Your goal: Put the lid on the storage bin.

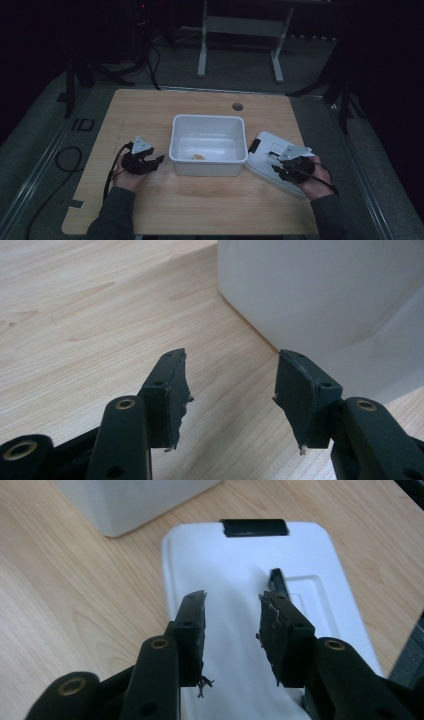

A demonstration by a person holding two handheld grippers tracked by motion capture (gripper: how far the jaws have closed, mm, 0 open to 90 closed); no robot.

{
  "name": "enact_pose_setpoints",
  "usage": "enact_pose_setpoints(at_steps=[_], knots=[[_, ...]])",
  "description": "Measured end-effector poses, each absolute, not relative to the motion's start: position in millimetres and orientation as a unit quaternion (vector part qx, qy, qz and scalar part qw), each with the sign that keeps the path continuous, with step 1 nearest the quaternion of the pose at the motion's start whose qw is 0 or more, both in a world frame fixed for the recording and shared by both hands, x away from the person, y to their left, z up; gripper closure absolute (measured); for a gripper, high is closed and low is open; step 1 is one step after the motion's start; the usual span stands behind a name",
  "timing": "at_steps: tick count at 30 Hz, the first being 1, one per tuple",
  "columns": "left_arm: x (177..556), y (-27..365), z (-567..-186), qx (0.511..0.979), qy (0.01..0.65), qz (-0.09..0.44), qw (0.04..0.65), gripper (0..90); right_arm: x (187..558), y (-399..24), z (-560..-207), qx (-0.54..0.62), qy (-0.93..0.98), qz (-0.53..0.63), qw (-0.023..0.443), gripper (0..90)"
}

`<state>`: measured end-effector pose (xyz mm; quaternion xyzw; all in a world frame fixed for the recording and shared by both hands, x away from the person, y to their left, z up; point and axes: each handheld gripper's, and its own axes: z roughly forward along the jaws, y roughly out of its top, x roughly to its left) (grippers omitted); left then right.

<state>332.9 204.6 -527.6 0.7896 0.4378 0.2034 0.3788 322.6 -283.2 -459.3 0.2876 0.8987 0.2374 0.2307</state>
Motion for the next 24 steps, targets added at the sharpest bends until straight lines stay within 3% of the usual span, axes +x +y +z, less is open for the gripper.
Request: enact_pose_setpoints(at_steps=[10,24], knots=[[332.5,204.4,-530.6,0.791,0.439,0.197,0.379,46.3,332.6,-289.7,-450.8,0.272,0.91,0.205,0.234,70.4],[332.3,205.0,-532.5,0.79,0.44,0.192,0.38,45.9,352.9,-291.7,-449.1,0.273,0.917,0.18,0.228,70.8]])
